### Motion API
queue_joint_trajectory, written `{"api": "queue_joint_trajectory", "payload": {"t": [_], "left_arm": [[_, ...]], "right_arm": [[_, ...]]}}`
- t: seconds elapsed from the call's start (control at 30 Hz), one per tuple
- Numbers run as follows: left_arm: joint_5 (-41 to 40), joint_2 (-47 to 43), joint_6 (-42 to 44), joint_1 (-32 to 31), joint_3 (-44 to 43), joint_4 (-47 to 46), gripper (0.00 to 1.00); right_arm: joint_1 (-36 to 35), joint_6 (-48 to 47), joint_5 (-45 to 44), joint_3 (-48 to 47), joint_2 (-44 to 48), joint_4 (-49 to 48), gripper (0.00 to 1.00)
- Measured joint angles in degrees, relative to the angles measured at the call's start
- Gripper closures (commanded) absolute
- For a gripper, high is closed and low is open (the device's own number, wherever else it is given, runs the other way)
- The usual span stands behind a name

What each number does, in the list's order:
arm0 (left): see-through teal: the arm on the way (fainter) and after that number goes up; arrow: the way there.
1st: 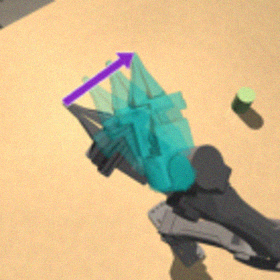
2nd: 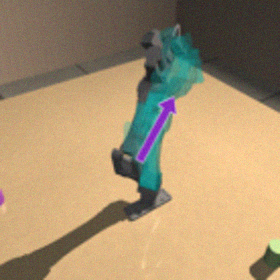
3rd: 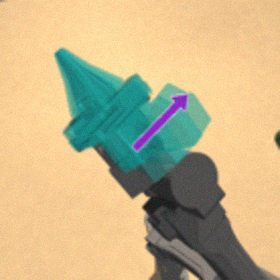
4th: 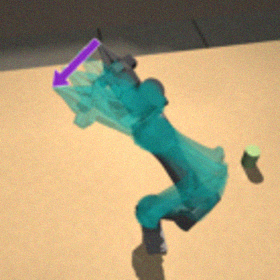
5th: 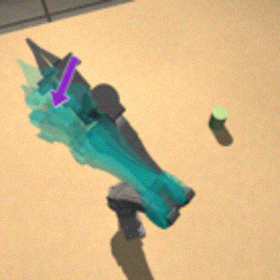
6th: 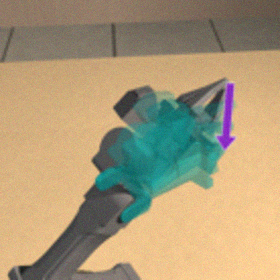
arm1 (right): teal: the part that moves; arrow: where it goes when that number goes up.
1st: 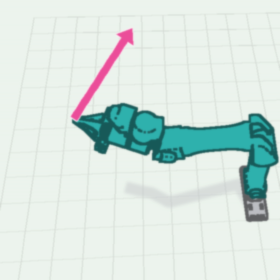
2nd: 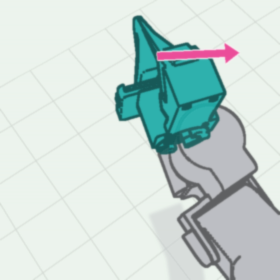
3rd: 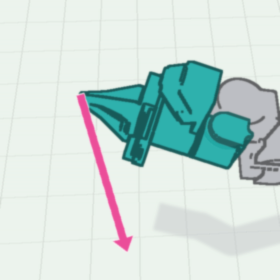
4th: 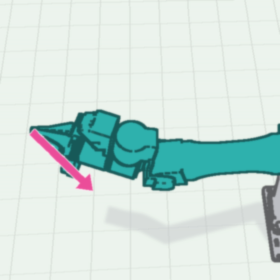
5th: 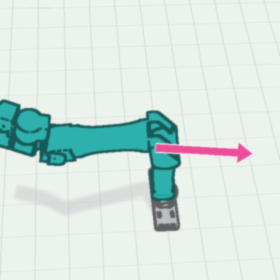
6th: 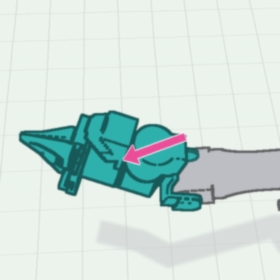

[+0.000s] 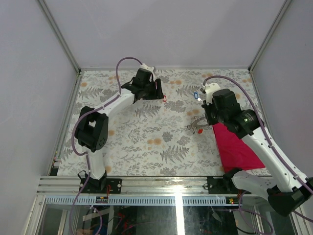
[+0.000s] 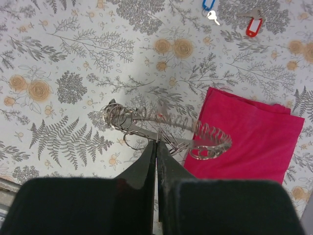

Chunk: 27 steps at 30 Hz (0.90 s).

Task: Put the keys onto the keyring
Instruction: Move the key to the center of the board.

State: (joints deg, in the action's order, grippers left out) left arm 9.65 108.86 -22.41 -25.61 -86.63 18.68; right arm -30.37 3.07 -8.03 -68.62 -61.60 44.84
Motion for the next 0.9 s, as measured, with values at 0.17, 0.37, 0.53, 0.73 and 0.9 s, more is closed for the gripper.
{"api": "queue_joint_trajectory", "payload": {"t": [0.17,0.37,0.53,0.73,0.9], "left_arm": [[-0.9,4.2,1.1,-1.1,-3.0,0.0,0.42],[-2.1,10.3,4.1,-5.0,-10.7,0.0,0.42],[-2.4,16.1,7.3,-9.4,-19.6,-1.1,0.41],[-3.1,23.5,13.1,-13.7,-28.3,-5.2,0.38],[-3.2,29.6,18.6,-16.2,-33.6,-8.9,0.33]], "right_arm": [[0.0,0.7,-0.5,-0.6,2.4,0.1,1.00],[0.0,1.6,-2.4,-1.0,3.8,0.1,1.00],[0.0,1.7,-5.9,-1.0,9.7,-0.1,1.00],[0.0,1.7,-9.0,-1.0,18.1,-1.1,1.00],[0.0,1.6,-10.8,-3.1,21.5,-1.5,1.00]]}}
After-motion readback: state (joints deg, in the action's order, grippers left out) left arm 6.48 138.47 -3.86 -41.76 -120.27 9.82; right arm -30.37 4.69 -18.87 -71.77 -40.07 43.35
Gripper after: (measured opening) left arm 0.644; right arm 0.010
